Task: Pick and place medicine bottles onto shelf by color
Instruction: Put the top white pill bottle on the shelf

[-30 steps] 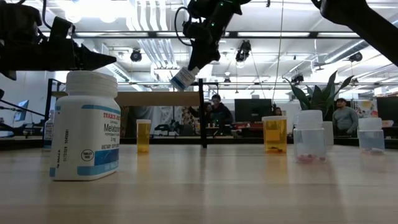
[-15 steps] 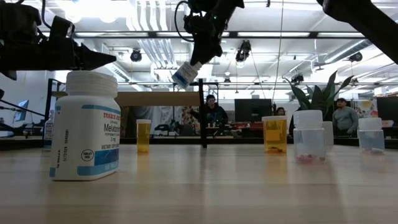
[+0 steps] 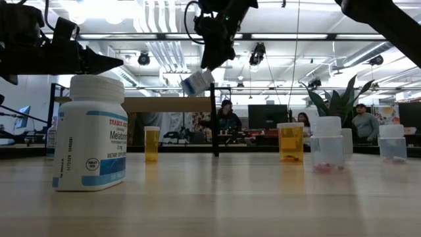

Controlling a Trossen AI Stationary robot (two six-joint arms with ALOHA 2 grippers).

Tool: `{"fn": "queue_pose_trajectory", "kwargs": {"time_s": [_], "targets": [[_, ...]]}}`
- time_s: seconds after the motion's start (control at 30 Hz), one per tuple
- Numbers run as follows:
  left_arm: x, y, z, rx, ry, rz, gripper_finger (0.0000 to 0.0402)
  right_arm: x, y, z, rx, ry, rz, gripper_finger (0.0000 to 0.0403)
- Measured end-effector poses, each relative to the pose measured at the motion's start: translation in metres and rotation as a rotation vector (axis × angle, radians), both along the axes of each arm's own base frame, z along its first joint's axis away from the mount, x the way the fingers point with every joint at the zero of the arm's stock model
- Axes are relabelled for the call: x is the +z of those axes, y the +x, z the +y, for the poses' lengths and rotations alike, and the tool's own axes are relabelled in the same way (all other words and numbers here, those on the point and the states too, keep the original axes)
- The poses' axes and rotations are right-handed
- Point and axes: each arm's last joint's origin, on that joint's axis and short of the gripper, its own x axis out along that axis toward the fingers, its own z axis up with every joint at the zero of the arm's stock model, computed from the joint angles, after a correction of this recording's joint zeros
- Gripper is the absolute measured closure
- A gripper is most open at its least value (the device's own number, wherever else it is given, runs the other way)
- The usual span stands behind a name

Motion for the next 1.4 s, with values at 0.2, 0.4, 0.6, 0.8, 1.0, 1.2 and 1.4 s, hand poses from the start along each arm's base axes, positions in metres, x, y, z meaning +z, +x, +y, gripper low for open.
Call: {"fn": "queue_pose_trajectory", "kwargs": {"time_s": [0.2, 0.4, 0.6, 0.8, 1.0, 1.2, 1.4], "targets": [[0.0, 0.0, 0.0, 0.0, 0.0, 0.0, 0.0394, 0.001, 0.002, -0.001, 0.001, -0.01, -0.024, 0.0157], [0.0, 0.0, 0.0, 0.0, 0.0, 0.0, 0.0394, 0.001, 0.002, -0.001, 0.012, -0.017, -0.023, 0.0162], [0.0, 0.0, 0.0, 0.0, -0.001, 0.001, 0.0394, 0.02, -0.009, 0.003, 0.045, -0.053, -0.054, 0.0198], [0.0, 0.0, 0.0, 0.0, -0.004, 0.003, 0.0394, 0.041, -0.029, 0.011, 0.101, -0.089, -0.066, 0.0279], [-0.002, 0.001, 0.001, -0.002, -0.037, 0.01, 0.0394, 0.021, -0.036, 0.015, 0.162, -0.093, -0.084, 0.0382], [-0.004, 0.003, 0.002, -0.004, -0.072, 0.015, 0.0394, -0.005, -0.059, 0.023, 0.169, -0.153, -0.247, 0.0392], [0.003, 0.006, 0.004, -0.008, -0.111, 0.007, 0.0394, -0.019, -0.097, 0.033, 0.113, -0.237, -0.492, 0.0394]]}}
